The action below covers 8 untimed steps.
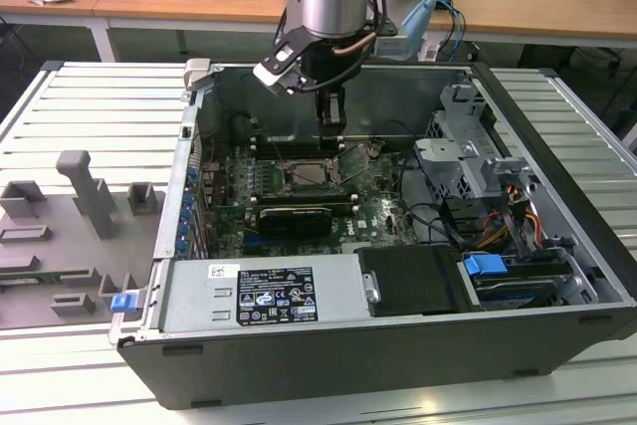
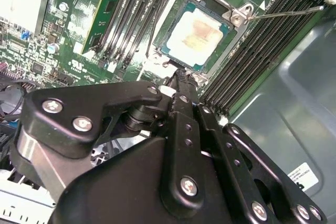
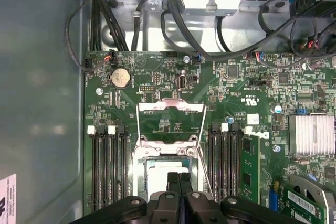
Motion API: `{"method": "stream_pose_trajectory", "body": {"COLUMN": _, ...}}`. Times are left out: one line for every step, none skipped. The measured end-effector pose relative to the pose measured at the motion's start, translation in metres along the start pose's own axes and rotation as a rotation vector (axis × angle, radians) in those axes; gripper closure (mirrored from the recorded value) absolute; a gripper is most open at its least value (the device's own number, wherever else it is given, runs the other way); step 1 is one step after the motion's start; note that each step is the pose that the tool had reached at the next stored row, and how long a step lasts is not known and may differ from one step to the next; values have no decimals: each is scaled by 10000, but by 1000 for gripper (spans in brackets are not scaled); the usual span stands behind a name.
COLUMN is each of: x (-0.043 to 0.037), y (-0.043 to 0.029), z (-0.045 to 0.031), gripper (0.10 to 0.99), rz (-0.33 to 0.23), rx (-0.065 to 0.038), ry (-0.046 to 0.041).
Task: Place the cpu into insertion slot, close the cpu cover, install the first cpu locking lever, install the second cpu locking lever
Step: 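Close the cpu cover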
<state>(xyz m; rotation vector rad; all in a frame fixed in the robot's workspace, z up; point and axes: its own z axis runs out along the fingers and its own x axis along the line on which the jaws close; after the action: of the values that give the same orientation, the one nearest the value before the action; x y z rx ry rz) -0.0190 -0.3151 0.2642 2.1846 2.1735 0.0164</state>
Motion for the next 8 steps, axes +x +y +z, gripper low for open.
{"method": "stream_pose_trajectory", "body": {"x": 0, "y": 9, "z": 1, "gripper": 980, "rz": 1, "rx": 0, "ry": -1}}
{"method": "stream_pose_trajectory", "body": {"x": 0, "y": 21, "z": 1, "gripper": 980, "rz": 1, "rx": 1, "ry": -3}}
{"method": "stream_pose_trajectory", "body": {"x": 0, "y": 29, "z": 2, "gripper": 980, "rz": 1, "rx": 1, "ry": -4}}
{"method": "stream_pose_trajectory", "body": {"x": 0, "y": 41, "z": 2, "gripper": 980, "rz": 0, "rx": 3, "ry": -3}}
{"method": "stream_pose_trajectory", "body": {"x": 0, "y": 49, "z": 2, "gripper": 980, "rz": 1, "rx": 4, "ry": -3}}
{"method": "stream_pose_trajectory", "body": {"x": 1, "y": 64, "z": 3, "gripper": 980, "rz": 1, "rx": 4, "ry": -3}}
{"method": "stream_pose_trajectory", "body": {"x": 1, "y": 73, "z": 4, "gripper": 980, "rz": 0, "rx": 4, "ry": -3}}
{"method": "stream_pose_trajectory", "body": {"x": 1, "y": 82, "z": 4, "gripper": 980, "rz": 0, "rx": 5, "ry": -2}}
